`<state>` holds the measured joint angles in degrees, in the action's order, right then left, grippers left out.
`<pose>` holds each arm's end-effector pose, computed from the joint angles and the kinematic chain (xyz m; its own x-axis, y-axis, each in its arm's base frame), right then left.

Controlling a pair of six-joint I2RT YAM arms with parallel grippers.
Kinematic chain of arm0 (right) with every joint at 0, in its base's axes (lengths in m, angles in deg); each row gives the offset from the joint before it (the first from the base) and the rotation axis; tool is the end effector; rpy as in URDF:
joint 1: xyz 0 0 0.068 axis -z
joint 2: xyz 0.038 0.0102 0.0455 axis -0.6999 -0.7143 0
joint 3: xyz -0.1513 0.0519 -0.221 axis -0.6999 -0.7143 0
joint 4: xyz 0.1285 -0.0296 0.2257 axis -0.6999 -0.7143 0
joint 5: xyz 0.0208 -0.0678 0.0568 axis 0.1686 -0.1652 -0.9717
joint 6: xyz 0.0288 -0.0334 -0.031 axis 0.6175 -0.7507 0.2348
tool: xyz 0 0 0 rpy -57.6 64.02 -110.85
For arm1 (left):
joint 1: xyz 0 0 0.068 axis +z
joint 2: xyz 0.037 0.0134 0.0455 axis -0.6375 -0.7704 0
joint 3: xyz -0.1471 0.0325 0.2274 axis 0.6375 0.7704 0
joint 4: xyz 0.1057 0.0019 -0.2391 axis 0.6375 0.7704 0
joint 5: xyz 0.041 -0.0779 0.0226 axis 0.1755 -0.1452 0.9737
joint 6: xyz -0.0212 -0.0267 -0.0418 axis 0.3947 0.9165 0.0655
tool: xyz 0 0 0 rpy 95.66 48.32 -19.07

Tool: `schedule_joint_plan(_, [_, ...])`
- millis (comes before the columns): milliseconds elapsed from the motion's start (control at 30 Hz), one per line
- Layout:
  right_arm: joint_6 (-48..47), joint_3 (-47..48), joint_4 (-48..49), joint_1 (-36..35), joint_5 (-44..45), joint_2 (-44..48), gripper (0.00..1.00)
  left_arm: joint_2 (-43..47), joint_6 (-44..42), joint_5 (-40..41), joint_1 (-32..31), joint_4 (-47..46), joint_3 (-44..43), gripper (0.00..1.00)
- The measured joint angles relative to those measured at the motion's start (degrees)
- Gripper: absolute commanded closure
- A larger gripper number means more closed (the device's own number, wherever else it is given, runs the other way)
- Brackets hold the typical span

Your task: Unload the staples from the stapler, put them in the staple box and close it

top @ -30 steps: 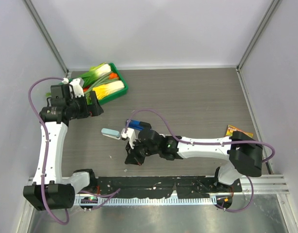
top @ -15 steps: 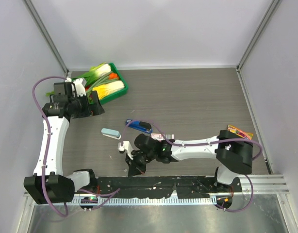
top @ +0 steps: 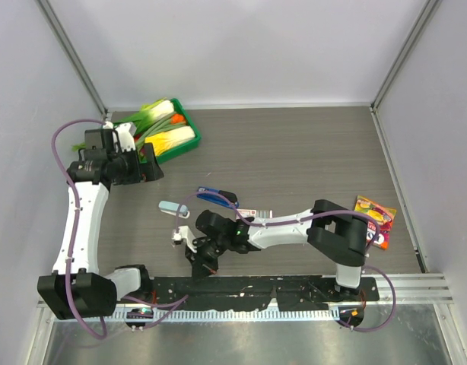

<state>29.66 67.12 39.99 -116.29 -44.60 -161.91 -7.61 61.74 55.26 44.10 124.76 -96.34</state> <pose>0.0974 0.3688 0.1705 -0.2942 -0.6428 -0.7072 -0.8631 -0.1390 0.4854 0.2286 0.0070 0.3499 -0.7648 -0.1858 -0.6169 0.0265 0.9476 -0.3183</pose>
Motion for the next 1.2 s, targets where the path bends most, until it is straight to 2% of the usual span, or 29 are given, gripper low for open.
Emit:
schedule_joint_plan(467, [-2.38,4.07,-3.1,-0.07,-0.76,-6.08,0.99,0.0,-0.39,0.02,0.0,-0.42,0.31,0.0])
schedule_joint_plan(1200, [-4.26,6.1,-4.79,-0.07,7.63,-8.48,0.99,0.11,-0.76,0.04,0.0,-0.55,-0.35,0.0])
